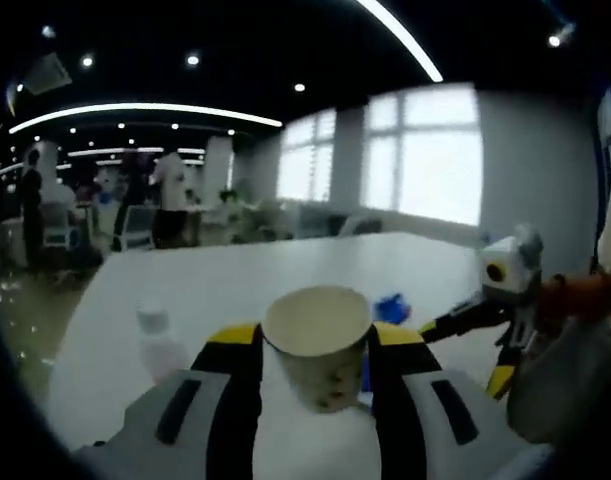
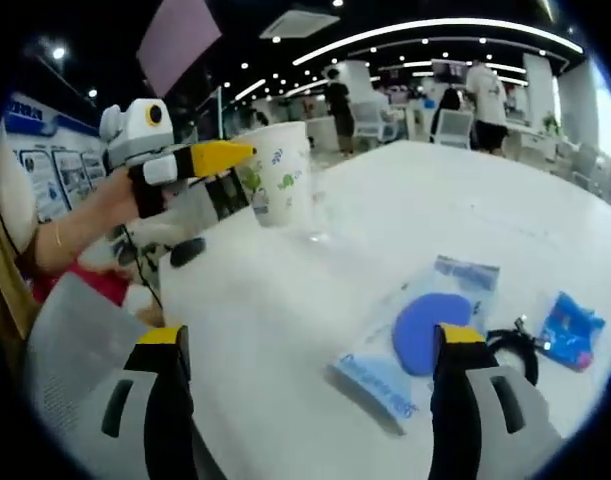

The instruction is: Arrange the tabletop items into an orderly group along one side of the table until the central work area is clear of visible clutter.

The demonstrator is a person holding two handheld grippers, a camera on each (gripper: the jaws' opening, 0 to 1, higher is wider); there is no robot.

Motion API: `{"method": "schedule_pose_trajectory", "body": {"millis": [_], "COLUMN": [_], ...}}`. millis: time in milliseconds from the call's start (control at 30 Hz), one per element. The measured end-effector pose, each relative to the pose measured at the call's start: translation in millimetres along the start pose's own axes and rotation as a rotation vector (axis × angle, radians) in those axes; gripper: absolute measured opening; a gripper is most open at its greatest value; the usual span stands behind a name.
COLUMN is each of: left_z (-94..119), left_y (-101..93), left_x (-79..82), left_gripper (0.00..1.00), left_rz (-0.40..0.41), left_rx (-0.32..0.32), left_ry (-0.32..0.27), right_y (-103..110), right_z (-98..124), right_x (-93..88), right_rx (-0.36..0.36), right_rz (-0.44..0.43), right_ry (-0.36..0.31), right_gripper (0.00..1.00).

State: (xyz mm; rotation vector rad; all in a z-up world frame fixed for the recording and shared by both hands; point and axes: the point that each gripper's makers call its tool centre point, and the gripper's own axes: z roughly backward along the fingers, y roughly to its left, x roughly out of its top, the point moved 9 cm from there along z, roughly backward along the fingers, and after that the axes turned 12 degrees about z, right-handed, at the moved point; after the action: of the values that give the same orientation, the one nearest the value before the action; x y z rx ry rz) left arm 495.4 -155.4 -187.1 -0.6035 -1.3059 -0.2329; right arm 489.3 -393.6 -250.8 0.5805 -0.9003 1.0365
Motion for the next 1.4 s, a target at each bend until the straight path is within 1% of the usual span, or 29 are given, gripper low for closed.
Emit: {"method": "schedule_pose_trajectory", "body": {"millis": [167, 367, 467, 633, 733, 833, 933, 1033, 1067, 1200, 1233, 1300, 1400], "left_z": [-14, -27, -34, -46, -52, -58, -62, -66, -67, -72, -72, -73, -75], "left_y": [11.7, 19.2, 23.7, 31.8, 39.6, 48.0, 51.9, 54.8, 56.8, 60.7, 62.6, 65.8, 72.8], "left_x": [-4.3, -11.1, -16.1, -27.0, -33.6, -40.1, -44.7, -48.7, -50.3, -56.3, -59.0, -62.4, -69.6], "left_gripper": [0.4, 0.4, 0.4, 0.4, 0.4, 0.4, 0.4, 0.4, 0.4, 0.4, 0.4, 0.4, 0.4], "left_rz": [-0.001, -0.022, -0.029, -0.045, -0.048, -0.043, -0.073, -0.096, -0.104, -0.104, -0.105, -0.093, -0.043], "left_rx": [0.014, 0.019, 0.023, 0.03, 0.052, 0.088, 0.117, 0.131, 0.145, 0.153, 0.165, 0.18, 0.205], "left_ry": [0.004, 0.016, 0.031, 0.062, 0.068, 0.07, 0.073, 0.078, 0.076, 0.081, 0.081, 0.078, 0.08], "right_y": [-4, -6, -9, -12, -12, -12, -14, -17, -17, -18, -17, -16, -15], "right_z": [0, -1, -2, -4, -5, -6, -5, -5, -5, -7, -7, -9, -11], "right_x": [-4.4, -9.9, -14.0, -18.1, -21.1, -24.3, -26.2, -28.0, -28.8, -31.9, -32.5, -33.5, -34.6], "right_rx": [-0.012, -0.017, -0.022, -0.019, -0.02, -0.029, -0.04, -0.047, -0.046, -0.048, -0.046, -0.04, -0.034], "right_rz": [-0.01, -0.006, -0.017, -0.054, -0.066, -0.071, -0.079, -0.089, -0.091, -0.103, -0.104, -0.101, -0.097], "right_ry": [0.014, 0.042, 0.055, 0.056, 0.064, 0.078, 0.085, 0.089, 0.092, 0.107, 0.111, 0.12, 0.131], "right_gripper": [0.99, 0.99, 0.99, 0.98, 0.98, 0.98, 0.98, 0.98, 0.98, 0.98, 0.97, 0.97, 0.97]}}
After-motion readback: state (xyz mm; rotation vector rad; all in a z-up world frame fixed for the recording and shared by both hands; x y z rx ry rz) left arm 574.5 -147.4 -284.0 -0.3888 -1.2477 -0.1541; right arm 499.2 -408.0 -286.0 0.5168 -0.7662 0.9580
